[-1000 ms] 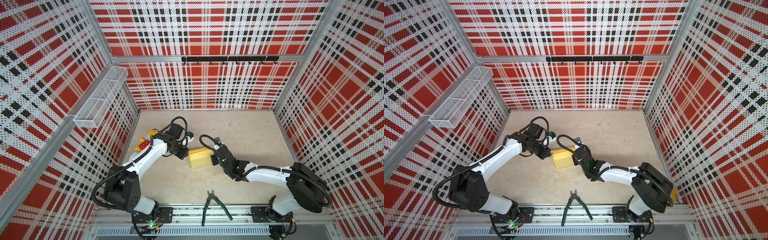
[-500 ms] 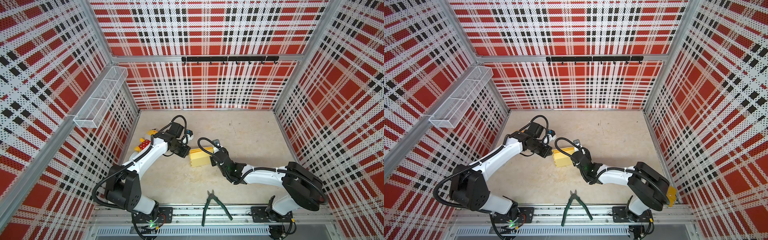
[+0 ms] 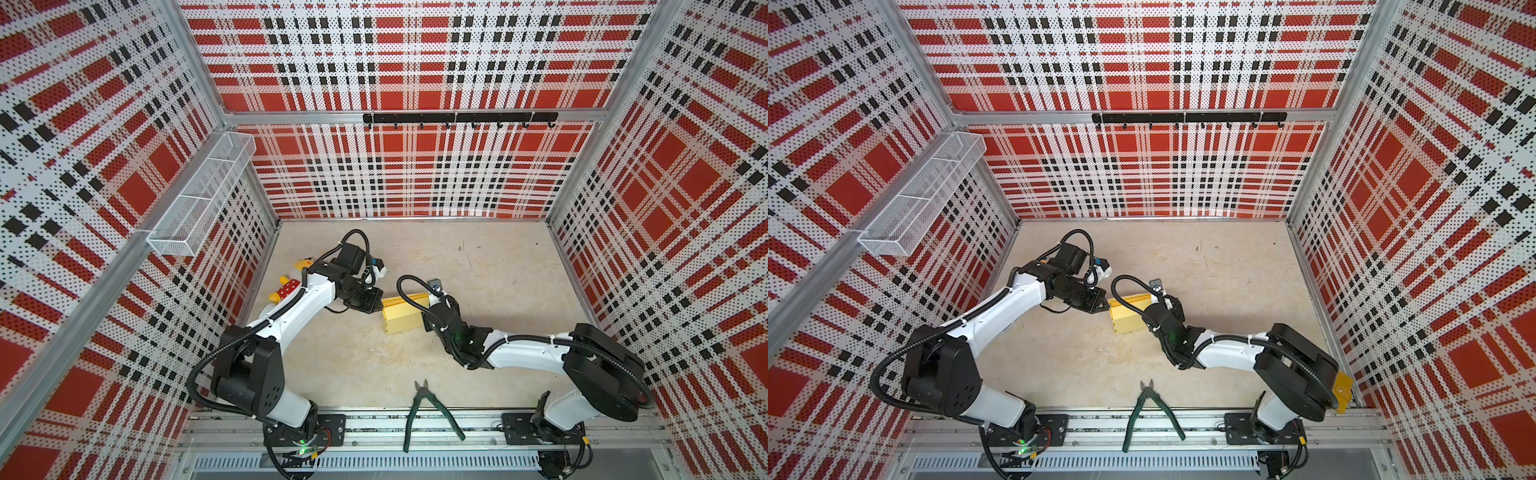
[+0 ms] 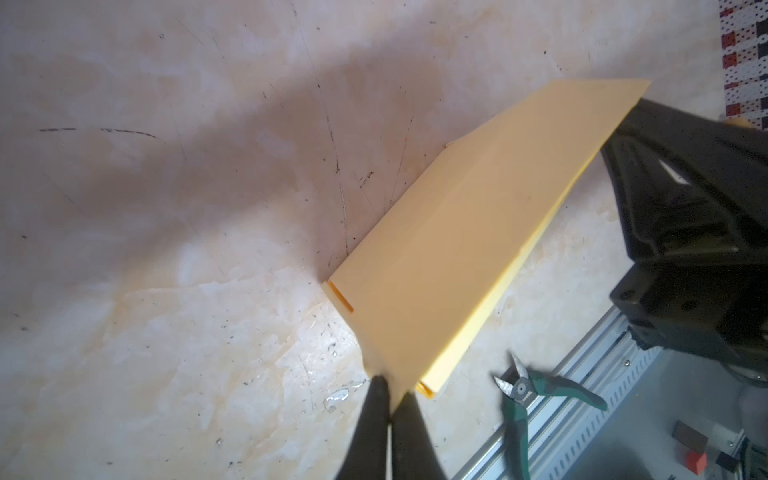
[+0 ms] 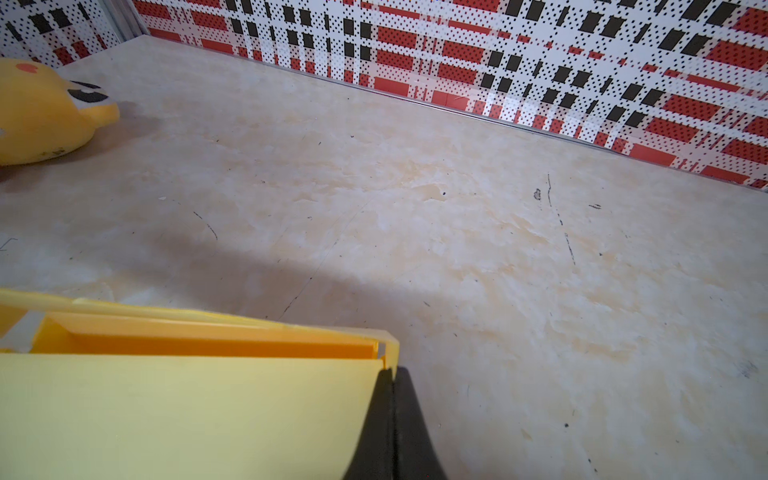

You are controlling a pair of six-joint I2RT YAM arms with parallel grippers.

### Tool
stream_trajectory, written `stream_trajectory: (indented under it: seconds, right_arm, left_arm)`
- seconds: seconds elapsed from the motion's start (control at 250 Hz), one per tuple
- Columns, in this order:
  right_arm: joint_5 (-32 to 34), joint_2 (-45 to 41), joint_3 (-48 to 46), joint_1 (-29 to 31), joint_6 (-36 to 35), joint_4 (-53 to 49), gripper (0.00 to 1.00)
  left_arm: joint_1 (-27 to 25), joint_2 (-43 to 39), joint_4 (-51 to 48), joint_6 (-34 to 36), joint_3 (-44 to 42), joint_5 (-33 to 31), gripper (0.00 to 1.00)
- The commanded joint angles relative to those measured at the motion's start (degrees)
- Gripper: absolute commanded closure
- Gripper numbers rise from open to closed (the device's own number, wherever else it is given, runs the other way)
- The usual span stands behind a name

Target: Fold the paper box

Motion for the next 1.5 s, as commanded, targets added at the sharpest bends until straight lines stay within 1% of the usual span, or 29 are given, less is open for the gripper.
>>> stream_trajectory:
  seconds: [0.0, 0.264, 0.42, 0.66, 1.1, 1.336, 1.42, 1.496]
  right_arm:
    - [-2.71, 1.66, -0.02, 1.12, -0.34, 2.48, 1.00]
    - [-2.64, 2.13, 0.00, 1.17, -0.13, 2.53, 1.00]
    - [-2.54, 2.13, 0.01, 1.13, -0.20, 2.45, 1.00]
    - [-2.70, 2.41, -0.03, 1.12, 0.66, 1.92, 1.00]
    - [-2.37, 2.53, -1.09, 1.13, 1.62, 1.93, 1.00]
    - [-2.15, 2.74, -1.43, 1.13, 2.25, 2.28, 1.00]
    - [-2.06, 2.58, -1.34, 1.12, 2.30, 2.13, 1.00]
    - [-2.19, 1.90, -1.26, 1.15, 2.17, 1.81, 1.00]
  left_arm:
    - [-0.17, 0.71, 4.05, -4.03, 2.40, 7.46, 0.93]
    - [1.31, 1.25, 5.55, -6.63, 2.56, 11.01, 0.93]
    - [0.67, 2.30, 6.49, -7.25, 2.30, 13.50, 0.93]
    - [0.97, 3.20, 7.84, -9.92, 3.35, 13.96, 0.93]
    - [0.42, 4.43, 10.55, -13.09, 3.67, 18.09, 0.94]
    - [0.19, 5.04, 10.68, -13.21, 2.74, 16.57, 0.93]
    - [0.01, 5.13, 9.74, -11.62, 2.48, 13.69, 0.93]
    - [-0.17, 5.05, 8.74, -8.96, 1.66, 9.52, 0.94]
